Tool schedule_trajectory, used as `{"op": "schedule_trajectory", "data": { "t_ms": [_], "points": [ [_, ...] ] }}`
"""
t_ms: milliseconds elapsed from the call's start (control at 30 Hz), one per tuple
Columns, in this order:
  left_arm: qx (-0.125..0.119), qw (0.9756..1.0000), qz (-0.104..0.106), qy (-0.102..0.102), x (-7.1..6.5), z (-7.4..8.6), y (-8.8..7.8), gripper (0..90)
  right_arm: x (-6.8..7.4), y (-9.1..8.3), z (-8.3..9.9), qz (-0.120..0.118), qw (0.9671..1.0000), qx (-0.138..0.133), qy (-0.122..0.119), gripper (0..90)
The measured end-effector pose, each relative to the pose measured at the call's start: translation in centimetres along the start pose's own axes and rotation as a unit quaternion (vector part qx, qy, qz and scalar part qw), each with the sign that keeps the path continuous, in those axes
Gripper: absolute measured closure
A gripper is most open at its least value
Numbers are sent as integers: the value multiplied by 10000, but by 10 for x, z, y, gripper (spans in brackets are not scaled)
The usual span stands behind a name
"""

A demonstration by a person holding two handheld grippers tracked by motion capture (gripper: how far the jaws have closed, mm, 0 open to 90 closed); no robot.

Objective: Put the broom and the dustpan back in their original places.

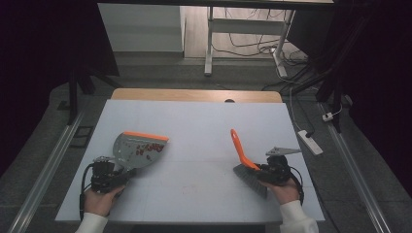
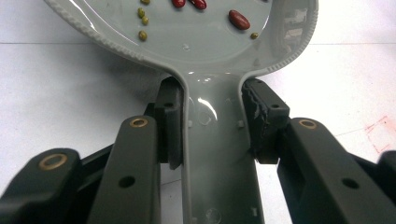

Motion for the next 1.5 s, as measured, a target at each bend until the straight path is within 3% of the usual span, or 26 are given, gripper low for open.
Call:
{"op": "schedule_trajectory", "data": {
  "t_ms": [200,467,933,1333,1500],
  "points": [
    [25,10000,-13,-46,1,1,2,611,-9,1,0,14,9999,-5,103,698],
    [63,9999,-35,-75,1,2,4,610,-21,4,-1,130,9999,67,1,674],
    [162,9997,-113,-131,2,4,9,609,-40,13,4,122,9986,443,253,569],
    [197,9997,-43,-121,1,6,11,603,-49,15,7,488,9966,581,314,477],
    [164,9998,-5,-62,2,6,9,546,-51,15,7,596,9959,586,335,450]
  ]
}}
Point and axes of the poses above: each handheld gripper's, and its own axes: y roughly forward along the jaws, z roughly out of its underside, x roughly to its left, the point moved 6 cm from there along y, roughly forward along the jaws, and after that the axes turned 5 degrees about -x, right-handed, at the moved point
